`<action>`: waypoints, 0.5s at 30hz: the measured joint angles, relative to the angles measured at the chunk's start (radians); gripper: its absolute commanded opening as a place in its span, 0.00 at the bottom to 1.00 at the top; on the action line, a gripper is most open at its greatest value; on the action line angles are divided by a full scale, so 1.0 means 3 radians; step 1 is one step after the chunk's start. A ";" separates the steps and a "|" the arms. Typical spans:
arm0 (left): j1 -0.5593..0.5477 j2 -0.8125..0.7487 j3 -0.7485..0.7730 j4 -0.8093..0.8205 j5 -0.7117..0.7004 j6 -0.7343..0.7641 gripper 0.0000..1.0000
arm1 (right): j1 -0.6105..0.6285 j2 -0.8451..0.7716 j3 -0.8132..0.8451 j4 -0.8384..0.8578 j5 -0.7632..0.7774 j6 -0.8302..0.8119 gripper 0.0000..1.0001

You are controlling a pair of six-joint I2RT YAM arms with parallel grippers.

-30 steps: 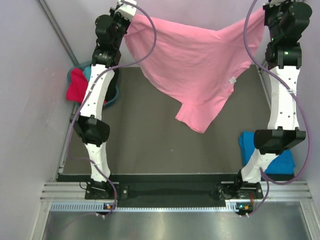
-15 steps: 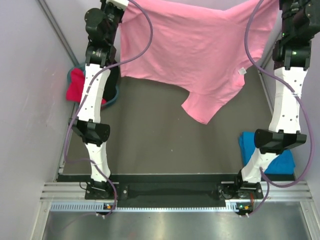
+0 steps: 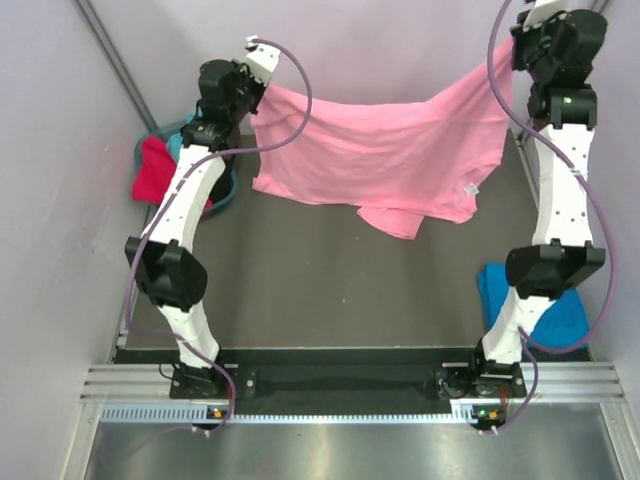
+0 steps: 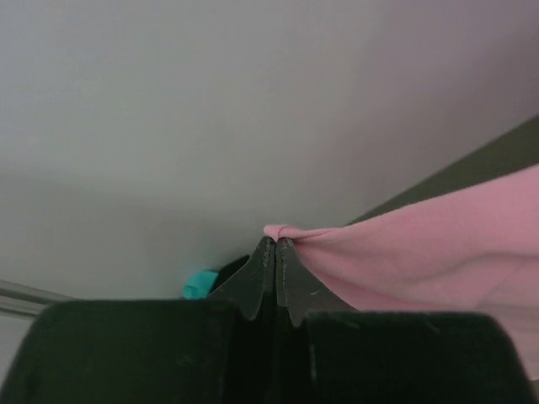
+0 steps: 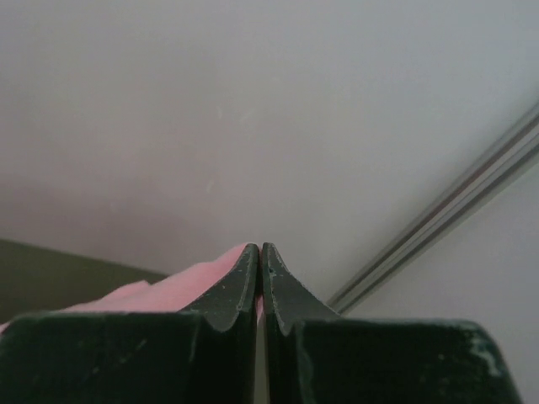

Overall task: Fold and stack the t-shirts
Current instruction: Flatten the tshirt out

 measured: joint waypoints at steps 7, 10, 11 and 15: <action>-0.0001 0.0305 0.0855 -0.0538 0.0056 -0.0309 0.00 | 0.0000 -0.0108 -0.0135 -0.0225 -0.0051 0.0023 0.00; -0.0001 0.0228 0.1377 -0.0443 0.0061 -0.0361 0.00 | -0.0011 -0.0535 -0.0239 -0.0088 -0.0047 0.0020 0.00; 0.0000 0.0154 0.1478 -0.0373 0.0048 -0.0361 0.00 | -0.0023 -0.0656 -0.0207 -0.0010 -0.0046 0.0019 0.00; 0.0024 -0.0240 0.1419 -0.0116 0.0029 -0.0357 0.00 | -0.0107 -0.1069 -0.0203 0.0362 -0.0029 -0.0006 0.00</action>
